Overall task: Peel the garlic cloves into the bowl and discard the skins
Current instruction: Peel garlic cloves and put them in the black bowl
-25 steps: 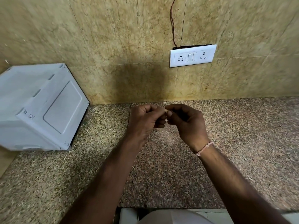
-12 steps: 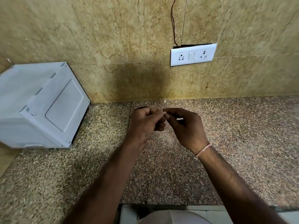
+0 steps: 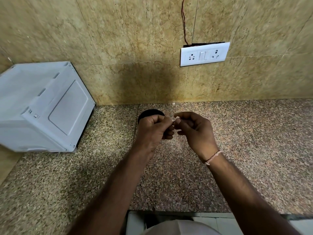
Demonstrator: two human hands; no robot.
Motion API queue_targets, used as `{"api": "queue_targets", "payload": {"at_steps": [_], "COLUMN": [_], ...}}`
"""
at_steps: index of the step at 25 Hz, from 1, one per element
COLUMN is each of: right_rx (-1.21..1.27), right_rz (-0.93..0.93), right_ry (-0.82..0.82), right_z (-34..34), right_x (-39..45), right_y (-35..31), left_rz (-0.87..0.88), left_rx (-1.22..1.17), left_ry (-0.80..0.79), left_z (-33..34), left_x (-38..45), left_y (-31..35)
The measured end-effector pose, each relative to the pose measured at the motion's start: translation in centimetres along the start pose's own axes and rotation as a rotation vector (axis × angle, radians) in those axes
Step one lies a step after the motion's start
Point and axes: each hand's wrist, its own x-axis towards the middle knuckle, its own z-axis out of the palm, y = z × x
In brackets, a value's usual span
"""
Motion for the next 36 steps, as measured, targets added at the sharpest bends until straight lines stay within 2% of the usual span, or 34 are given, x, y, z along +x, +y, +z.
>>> {"api": "queue_targets", "payload": {"at_steps": [6,11,17,23,28,33,36], "right_rx": [0.166,0.198,0.161,-0.041,-0.272,-0.533,-0.550], "right_rz": [0.165,0.286,0.423,0.578,0.595,0.419,0.407], "right_ry": [-0.006,-0.033,-0.025,-0.032,-0.043,-0.130,-0.163], "right_z": [0.1,0.4,0.9,1.6,2.5,3.1,3.5], "right_x": [0.2,-0.1,-1.0,-3.3,-5.2,-5.9,-6.0], "right_y": [1.2,3.1,7.3,13.7,17.9,19.4,19.6], "left_rz": [-0.057,-0.134,-0.294,-0.470,-0.443,-0.410,-0.429], "left_rx": [-0.017,-0.008,0.078,0.214,0.320,0.376,0.340], "left_ry": [0.011,0.032,0.128,0.195,0.187,0.118,0.089], "left_z": [-0.7,-1.1,-2.3,-3.4,-3.5,-3.6,-3.8], "left_x": [0.3,0.6,0.4,-0.6,-1.3,-1.6,-1.8], "left_y": [-1.5,-4.0,-9.6,-16.8,-20.2,-21.6,-22.4]}}
